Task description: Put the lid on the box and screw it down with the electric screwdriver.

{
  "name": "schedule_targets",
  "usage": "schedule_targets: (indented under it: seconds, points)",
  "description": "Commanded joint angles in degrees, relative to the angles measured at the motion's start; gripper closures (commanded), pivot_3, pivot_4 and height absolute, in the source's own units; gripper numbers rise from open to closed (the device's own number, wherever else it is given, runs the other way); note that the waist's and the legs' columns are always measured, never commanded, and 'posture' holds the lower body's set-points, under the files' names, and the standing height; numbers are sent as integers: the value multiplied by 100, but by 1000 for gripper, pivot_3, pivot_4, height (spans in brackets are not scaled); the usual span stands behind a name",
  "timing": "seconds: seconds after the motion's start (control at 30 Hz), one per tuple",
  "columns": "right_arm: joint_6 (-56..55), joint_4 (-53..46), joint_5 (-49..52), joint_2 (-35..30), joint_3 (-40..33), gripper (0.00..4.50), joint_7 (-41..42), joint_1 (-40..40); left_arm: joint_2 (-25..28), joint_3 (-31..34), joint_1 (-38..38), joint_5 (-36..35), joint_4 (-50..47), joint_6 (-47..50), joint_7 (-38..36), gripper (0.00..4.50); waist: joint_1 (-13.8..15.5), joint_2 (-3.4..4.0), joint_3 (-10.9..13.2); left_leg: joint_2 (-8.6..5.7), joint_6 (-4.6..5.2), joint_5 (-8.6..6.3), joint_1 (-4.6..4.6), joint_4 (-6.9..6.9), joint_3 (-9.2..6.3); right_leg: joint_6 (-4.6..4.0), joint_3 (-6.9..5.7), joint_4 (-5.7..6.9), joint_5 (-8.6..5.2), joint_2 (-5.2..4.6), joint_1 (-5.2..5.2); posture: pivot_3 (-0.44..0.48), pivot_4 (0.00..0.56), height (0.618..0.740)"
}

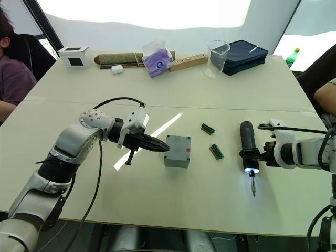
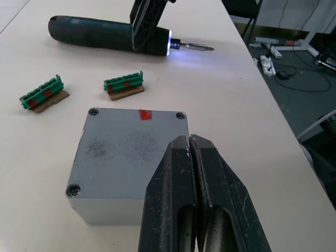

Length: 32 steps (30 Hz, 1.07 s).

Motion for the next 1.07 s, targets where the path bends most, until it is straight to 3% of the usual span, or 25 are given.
schedule_targets:
  seconds: [0.03,0.17,0.27,0.37,0.5,0.77,1.07]
  points:
    - [-252,-847,-64,-308,-646,117,373,-33,130,451,-140,-300,114,329,91,4500,0,0,1,0,0,0,0,0,0,0,0,0,0,0,-1,0,150,739]
    - [-704,-1674,-19,-328,-1187,117,787,11,403,758,-46,-465,93,620,183,4500,-21,3,3,1,2,-1,0,-4,-3,0,0,4,0,4,-5,0,150,739]
    - [-1141,-3016,787,65,-1907,117,1211,351,1030,953,441,-553,-339,938,96,4500,-26,1,4,4,2,-1,0,-6,-9,-1,-7,3,0,7,-2,0,150,739]
    - [-1472,-4089,1257,598,-2084,117,1294,1388,1501,1121,1005,-866,-900,1386,81,4500,-5,-13,6,6,-6,3,2,-13,-22,-4,-11,1,-2,13,2,0,150,739]
    - [-2130,-4738,1855,1421,-2216,117,1267,2866,1911,1327,1864,-1280,-1623,1796,98,4500,76,-30,8,1,-5,2,-5,1,-31,-8,-37,-3,-7,-7,21,0,150,739]
    - [-2967,-5399,859,1421,-1700,117,2324,4963,1949,1450,3047,-1844,-2466,2248,610,4500,28,-38,10,-2,-6,2,54,4,-36,-7,-37,-6,-9,-8,83,0,150,739]
    - [-3680,-5501,63,1192,-939,117,2662,5387,1943,1240,2956,-1810,-2332,2043,661,4500,-15,-47,14,-1,-6,1,66,-1,-40,-9,-36,-6,-10,-2,88,0,150,739]
